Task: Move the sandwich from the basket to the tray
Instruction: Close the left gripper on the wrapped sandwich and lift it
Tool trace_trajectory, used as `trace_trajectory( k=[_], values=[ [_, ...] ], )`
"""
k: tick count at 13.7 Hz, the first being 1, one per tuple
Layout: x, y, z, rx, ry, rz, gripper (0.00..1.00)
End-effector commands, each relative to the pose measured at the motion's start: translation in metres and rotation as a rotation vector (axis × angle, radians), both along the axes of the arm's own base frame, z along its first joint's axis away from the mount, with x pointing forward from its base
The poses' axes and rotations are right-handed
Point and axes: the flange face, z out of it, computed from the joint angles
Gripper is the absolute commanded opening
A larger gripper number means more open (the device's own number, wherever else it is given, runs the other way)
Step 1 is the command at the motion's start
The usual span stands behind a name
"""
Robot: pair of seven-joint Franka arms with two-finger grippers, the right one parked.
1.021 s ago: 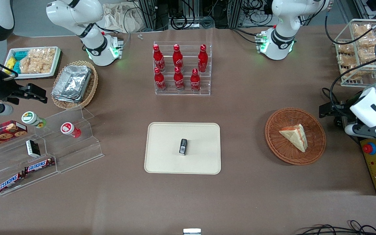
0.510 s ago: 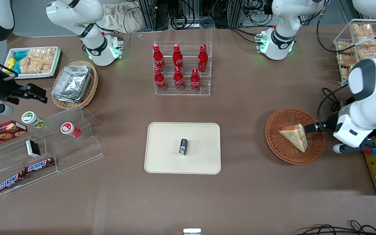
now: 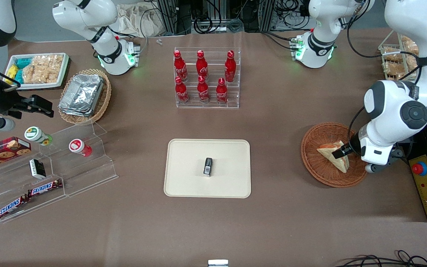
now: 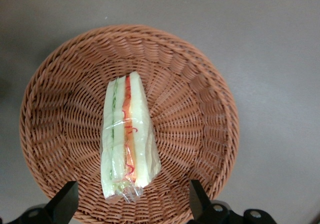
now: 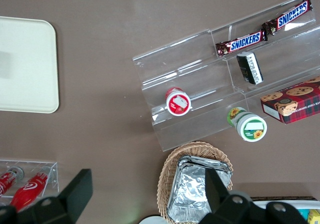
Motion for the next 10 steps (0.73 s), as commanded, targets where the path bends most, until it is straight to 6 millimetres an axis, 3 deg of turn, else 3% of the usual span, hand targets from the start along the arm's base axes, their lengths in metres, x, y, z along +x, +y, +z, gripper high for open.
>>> trace_trajectory(
  k=[1,5,10],
  values=[
    [-0.008,0.002,-0.017,0.018,-0.009,0.087,1.00],
    [-0.009,0.016,-0.047,0.035,-0.002,0.203,1.00],
    [-0.010,0.015,-0.079,0.017,-0.029,0.321,1.00]
  ],
)
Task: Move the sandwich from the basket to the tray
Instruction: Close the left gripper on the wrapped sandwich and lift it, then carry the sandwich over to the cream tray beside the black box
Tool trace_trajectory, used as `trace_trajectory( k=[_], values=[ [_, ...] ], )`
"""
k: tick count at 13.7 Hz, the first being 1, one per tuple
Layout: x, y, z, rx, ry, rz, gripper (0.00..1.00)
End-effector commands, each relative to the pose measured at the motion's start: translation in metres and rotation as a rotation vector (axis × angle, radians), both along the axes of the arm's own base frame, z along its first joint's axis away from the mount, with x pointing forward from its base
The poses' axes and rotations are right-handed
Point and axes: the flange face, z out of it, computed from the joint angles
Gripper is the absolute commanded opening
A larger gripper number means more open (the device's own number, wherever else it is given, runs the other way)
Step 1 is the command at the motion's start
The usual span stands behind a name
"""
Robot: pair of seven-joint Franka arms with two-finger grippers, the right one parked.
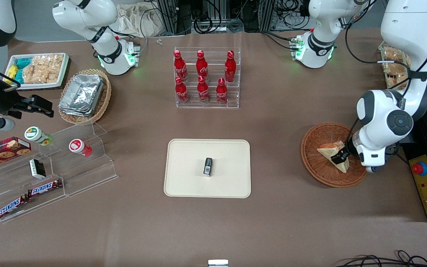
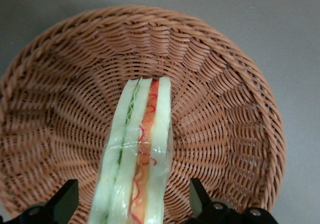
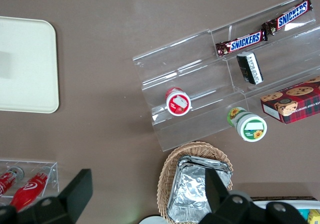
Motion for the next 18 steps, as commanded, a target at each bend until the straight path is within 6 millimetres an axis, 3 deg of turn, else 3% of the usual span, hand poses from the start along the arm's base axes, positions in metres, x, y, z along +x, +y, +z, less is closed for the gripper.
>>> trace_trajectory(
  k=[1,2,3,4,5,7,9,13,16,18],
  values=[
    [-0.002,-0.003,-0.012,0.006,-0.019,0.065,0.95],
    [-0.001,-0.005,-0.014,0.006,-0.017,0.081,0.68],
    [0.001,-0.006,-0.012,0.005,-0.021,0.112,0.25],
    [0.001,-0.010,-0.012,0.004,-0.022,0.111,0.06],
    [0.001,-0.012,-0.009,0.004,-0.024,0.113,0.00],
    [0.006,-0.013,0.001,0.008,-0.025,0.100,0.00],
    [0.019,-0.019,0.024,0.017,0.012,0.074,0.00],
    [0.041,-0.025,0.100,0.035,0.068,0.026,0.00],
    [0.054,-0.058,0.177,0.023,0.112,-0.065,0.00],
    [0.054,-0.102,0.224,-0.006,0.120,-0.167,0.00]
  ],
)
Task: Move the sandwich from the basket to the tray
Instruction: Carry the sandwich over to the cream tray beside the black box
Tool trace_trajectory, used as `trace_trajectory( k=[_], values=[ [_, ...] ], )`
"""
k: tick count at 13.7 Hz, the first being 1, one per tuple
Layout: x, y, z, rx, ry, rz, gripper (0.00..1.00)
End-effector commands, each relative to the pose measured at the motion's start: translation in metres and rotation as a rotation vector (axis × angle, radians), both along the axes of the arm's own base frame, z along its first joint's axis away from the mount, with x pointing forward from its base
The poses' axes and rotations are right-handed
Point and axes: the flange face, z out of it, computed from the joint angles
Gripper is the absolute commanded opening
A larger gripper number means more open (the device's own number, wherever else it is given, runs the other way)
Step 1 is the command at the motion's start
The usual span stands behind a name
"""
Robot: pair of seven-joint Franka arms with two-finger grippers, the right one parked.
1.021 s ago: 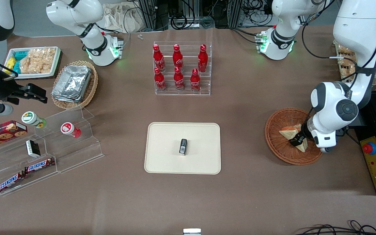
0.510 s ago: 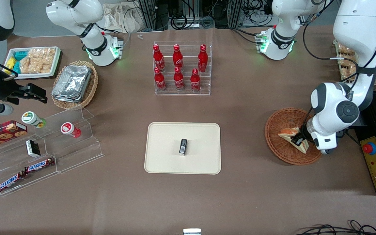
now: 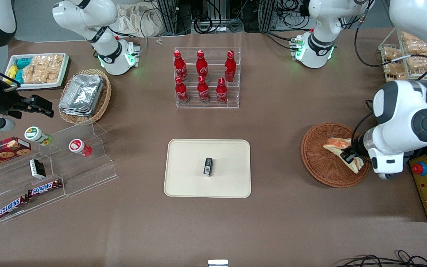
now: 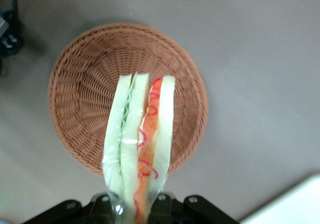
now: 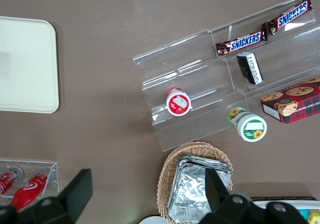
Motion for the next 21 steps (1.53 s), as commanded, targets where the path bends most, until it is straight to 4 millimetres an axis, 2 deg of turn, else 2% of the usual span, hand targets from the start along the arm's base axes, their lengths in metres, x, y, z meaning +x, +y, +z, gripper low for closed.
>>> trace_trajectory(
  k=[1,3,4,6,7,8,9,10,12,14,15,17,21],
  values=[
    [0.003,-0.059,0.056,-0.044,-0.016,-0.133,0.00],
    [0.001,-0.112,0.061,-0.095,-0.028,-0.223,0.00],
    [-0.001,-0.140,0.053,-0.122,-0.011,-0.277,0.00],
    [-0.017,-0.212,0.018,-0.048,0.004,-0.502,0.00],
    [-0.022,-0.238,0.003,-0.060,0.018,-0.602,0.00],
    [-0.019,-0.252,-0.014,-0.079,0.041,-0.655,0.00],
    [-0.031,-0.282,-0.029,-0.077,0.054,-0.714,0.00],
    [-0.041,-0.310,-0.055,-0.063,0.076,-0.769,0.00],
    [-0.037,-0.327,-0.103,-0.093,0.091,-0.791,0.00],
    [-0.048,-0.356,-0.140,-0.122,0.076,-0.831,0.00],
    [-0.046,-0.360,-0.157,-0.142,0.077,-0.838,0.00],
    [-0.036,-0.365,-0.176,-0.194,0.021,-0.889,0.00],
    [-0.020,-0.363,-0.194,-0.195,-0.021,-0.879,0.01]
  ],
)
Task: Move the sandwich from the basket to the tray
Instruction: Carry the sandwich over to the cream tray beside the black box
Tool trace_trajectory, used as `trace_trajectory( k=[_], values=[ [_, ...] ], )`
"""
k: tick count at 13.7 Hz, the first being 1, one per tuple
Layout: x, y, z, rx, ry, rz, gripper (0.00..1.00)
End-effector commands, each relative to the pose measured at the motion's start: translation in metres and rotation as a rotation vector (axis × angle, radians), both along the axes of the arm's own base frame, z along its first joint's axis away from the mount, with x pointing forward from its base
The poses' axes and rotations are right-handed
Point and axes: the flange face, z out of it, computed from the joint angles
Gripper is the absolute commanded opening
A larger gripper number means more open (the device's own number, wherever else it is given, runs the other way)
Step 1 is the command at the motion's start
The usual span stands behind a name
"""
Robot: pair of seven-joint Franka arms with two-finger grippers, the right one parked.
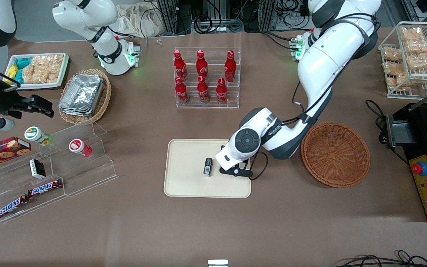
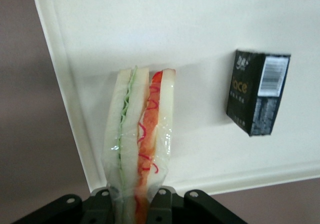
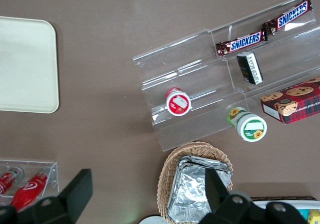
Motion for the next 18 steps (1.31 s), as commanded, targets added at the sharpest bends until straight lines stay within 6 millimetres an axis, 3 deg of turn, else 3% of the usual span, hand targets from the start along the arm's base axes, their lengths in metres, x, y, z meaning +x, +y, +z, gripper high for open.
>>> trace_trajectory(
  k=[1,3,5,6,8,9,11,13,15,16,18],
  values=[
    [0.017,-0.001,-0.003,0.017,-0.050,-0.013,0.04],
    [0.023,0.003,-0.007,0.022,-0.068,-0.006,0.07],
    [0.030,0.007,-0.016,0.025,-0.104,0.019,0.21],
    [0.032,0.009,-0.018,0.023,-0.111,0.044,0.40],
    [0.033,0.009,-0.019,0.018,-0.113,0.058,0.93],
    [0.034,0.010,-0.015,0.019,-0.114,0.080,0.99],
    [0.037,0.014,-0.006,0.027,-0.110,0.158,0.99],
    [0.045,0.028,0.017,0.033,-0.110,0.208,0.99],
    [0.061,0.061,0.069,0.004,-0.092,0.287,0.99],
    [0.059,0.069,0.093,0.034,-0.092,0.285,0.99],
    [0.069,0.121,0.135,0.080,-0.064,0.336,0.99]
  ],
)
